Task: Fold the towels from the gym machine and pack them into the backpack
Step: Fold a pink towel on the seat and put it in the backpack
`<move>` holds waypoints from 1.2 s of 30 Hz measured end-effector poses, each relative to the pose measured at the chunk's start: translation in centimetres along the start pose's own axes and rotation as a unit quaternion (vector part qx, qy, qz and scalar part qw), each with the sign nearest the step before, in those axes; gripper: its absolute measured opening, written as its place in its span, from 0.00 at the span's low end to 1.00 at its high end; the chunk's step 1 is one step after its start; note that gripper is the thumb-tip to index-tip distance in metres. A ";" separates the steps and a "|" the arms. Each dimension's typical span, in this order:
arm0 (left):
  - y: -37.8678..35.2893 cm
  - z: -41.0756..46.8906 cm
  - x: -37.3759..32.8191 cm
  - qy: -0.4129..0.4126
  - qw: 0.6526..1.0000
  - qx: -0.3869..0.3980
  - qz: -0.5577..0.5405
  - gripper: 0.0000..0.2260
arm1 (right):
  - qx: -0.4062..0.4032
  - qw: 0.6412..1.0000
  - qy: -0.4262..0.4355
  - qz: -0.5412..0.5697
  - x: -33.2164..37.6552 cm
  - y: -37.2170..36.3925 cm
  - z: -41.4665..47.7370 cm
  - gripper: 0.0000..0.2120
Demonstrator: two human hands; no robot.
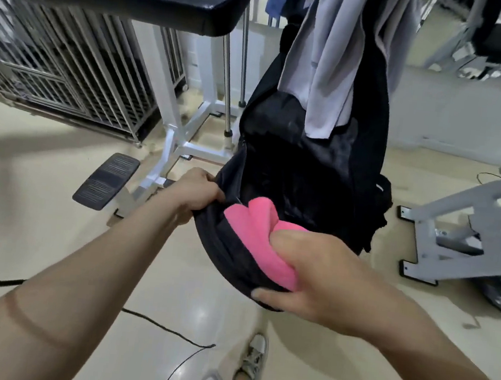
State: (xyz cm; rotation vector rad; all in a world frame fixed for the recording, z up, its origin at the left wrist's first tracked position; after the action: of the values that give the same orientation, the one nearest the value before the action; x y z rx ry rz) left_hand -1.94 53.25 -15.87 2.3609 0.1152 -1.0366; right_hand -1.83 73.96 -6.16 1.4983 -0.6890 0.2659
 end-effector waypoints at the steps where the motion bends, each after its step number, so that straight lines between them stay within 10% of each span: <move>1: -0.2 -0.7 -0.4 -0.020 0.999 0.000 -0.036 0.06 | 0.062 0.994 -0.053 0.071 -0.6 0.3 -0.9 0.21; 3: -0.3 -2.5 -1.3 -0.055 0.993 0.005 -0.108 0.10 | 0.082 0.956 -0.110 0.258 -1.3 2.2 -2.6 0.16; 5: 0.2 -4.0 -1.6 -0.078 0.985 -0.010 -0.154 0.09 | -0.085 0.928 -0.113 0.344 -3.1 5.5 -2.7 0.18; 8: 1.5 -6.1 -1.5 -0.095 0.976 -0.041 -0.191 0.12 | -0.307 0.935 -0.112 0.136 -5.2 8.4 -1.2 0.11; 13: 4.9 -8.4 -1.3 -0.130 0.968 -0.072 -0.202 0.14 | -0.100 0.948 -0.124 -0.277 -7.5 3.7 5.4 0.14; 23: 7.7 -10.5 -1.5 -0.159 0.961 -0.071 -0.214 0.16 | -0.038 0.985 -0.159 -0.048 -7.0 0.9 13.9 0.12; 32: 6.8 -8.9 -0.7 -0.113 0.964 -0.047 -0.238 0.16 | -0.174 0.950 0.041 -0.256 -9.7 -2.7 19.7 0.11; 36: 6.5 -8.5 -1.0 -0.117 0.962 -0.027 -0.246 0.16 | 0.036 0.964 -0.129 -0.232 -14.5 -8.2 21.4 0.21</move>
State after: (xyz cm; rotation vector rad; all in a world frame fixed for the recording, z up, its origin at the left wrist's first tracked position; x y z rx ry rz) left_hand 4.83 52.27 -7.56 2.1882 0.6573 -1.5114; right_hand -13.98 56.14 -22.62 1.7326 -0.5133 -0.2691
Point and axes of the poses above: each hand's wrist, its own z-axis towards the middle knuckle, its own y-axis out of the back of the hand, x = y × z, the point moved 6 cm from there along z, towards the middle knuckle, and after that the axes turned 8 degrees about z, right-handed, at the moved point
